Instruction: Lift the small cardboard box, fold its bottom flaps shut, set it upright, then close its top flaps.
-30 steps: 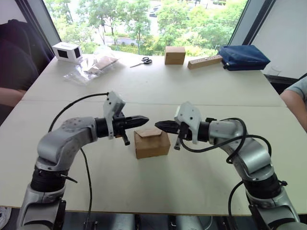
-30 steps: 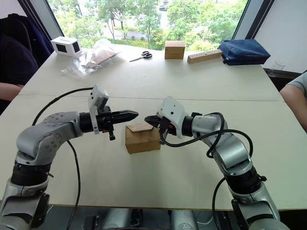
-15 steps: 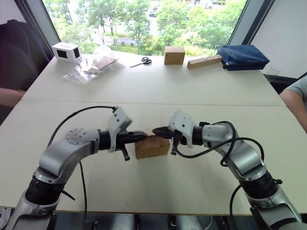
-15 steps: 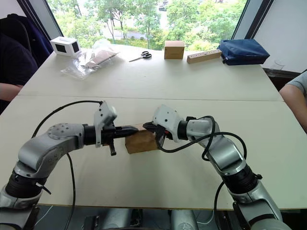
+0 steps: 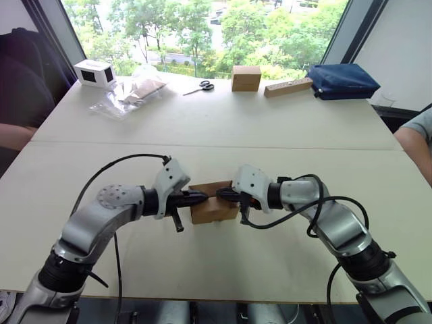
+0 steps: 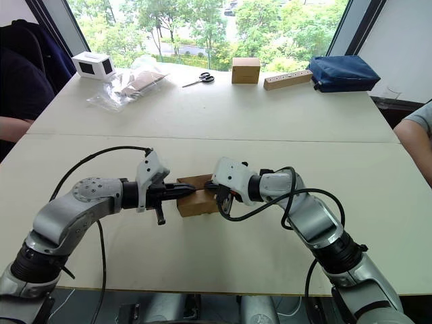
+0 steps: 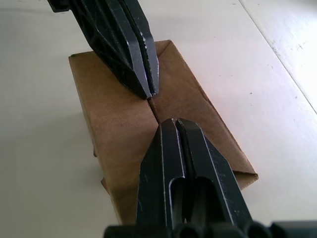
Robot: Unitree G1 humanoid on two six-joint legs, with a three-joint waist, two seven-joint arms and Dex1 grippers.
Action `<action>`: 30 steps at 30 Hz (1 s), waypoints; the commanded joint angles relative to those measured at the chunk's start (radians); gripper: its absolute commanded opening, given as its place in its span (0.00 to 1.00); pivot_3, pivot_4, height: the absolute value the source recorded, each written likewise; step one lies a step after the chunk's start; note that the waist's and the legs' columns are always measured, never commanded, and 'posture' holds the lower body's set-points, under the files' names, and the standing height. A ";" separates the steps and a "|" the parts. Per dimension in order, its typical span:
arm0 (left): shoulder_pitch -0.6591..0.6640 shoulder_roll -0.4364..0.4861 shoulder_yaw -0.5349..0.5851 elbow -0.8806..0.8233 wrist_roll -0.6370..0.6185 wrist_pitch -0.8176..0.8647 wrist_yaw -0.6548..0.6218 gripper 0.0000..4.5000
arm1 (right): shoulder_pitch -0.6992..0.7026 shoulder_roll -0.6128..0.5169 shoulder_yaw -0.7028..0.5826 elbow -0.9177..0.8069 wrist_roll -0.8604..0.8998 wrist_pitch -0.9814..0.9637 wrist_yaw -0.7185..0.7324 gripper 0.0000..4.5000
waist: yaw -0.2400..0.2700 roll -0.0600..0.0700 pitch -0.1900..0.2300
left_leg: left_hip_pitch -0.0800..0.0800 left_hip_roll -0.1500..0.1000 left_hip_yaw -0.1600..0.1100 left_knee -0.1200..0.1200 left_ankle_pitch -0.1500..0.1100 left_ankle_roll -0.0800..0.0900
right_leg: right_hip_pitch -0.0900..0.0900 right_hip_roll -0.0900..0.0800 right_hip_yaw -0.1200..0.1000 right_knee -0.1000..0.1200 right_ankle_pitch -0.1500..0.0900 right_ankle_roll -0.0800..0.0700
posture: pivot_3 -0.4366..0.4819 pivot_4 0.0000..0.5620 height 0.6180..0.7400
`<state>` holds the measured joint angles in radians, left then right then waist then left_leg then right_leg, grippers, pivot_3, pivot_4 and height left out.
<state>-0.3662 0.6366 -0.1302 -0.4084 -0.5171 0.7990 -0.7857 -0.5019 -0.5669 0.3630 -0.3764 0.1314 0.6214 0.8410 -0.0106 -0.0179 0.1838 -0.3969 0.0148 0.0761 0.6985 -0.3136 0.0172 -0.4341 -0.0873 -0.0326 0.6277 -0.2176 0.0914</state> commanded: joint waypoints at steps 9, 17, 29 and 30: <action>0.007 -0.080 0.406 -0.078 -0.404 0.205 0.182 0.01 | 0.081 0.098 -0.334 -0.131 0.282 0.041 -0.068 0.00 | 0.000 0.000 0.000 | 0.000 0.001 -0.001 0.000 0.000 0.000 | 0.000 0.000 0.000 0.000 0.000 0.000 | 0.48 0.27 1.00; 0.399 0.165 0.443 -0.151 -0.273 0.111 0.035 0.01 | 0.400 -0.045 -0.572 -0.303 0.503 0.244 -0.063 0.00 | 0.000 0.000 0.000 | 0.002 0.001 0.000 -0.002 -0.001 0.000 | 0.002 -0.001 0.000 -0.002 -0.002 -0.003 | 0.48 0.27 1.00; 0.611 0.186 0.512 -0.118 -0.307 0.046 -0.067 0.01 | 0.689 -0.254 -0.653 -0.300 0.553 0.247 0.024 0.00 | 0.002 0.001 0.000 | 0.004 0.001 0.001 -0.008 -0.001 0.000 | 0.003 -0.004 -0.001 -0.012 -0.003 -0.007 | 0.48 0.27 1.00; 0.608 0.182 0.514 -0.112 -0.313 0.048 -0.063 0.01 | 0.695 -0.258 -0.648 -0.295 0.546 0.236 0.021 0.00 | 0.002 0.001 0.000 | 0.004 0.001 0.001 -0.008 -0.001 0.000 | 0.003 -0.002 -0.001 -0.012 -0.003 -0.007 | 0.48 0.27 1.00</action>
<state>0.2434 0.8244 0.3503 -0.5181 -0.8038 0.8479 -0.8472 0.1878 -0.8122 -0.2831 -0.6681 0.6920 0.8934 0.8559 -0.0081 -0.0169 0.1836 -0.3932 0.0160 0.0774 0.6904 -0.3145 0.0170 -0.4306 -0.0894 -0.0332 0.6155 -0.2210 0.0845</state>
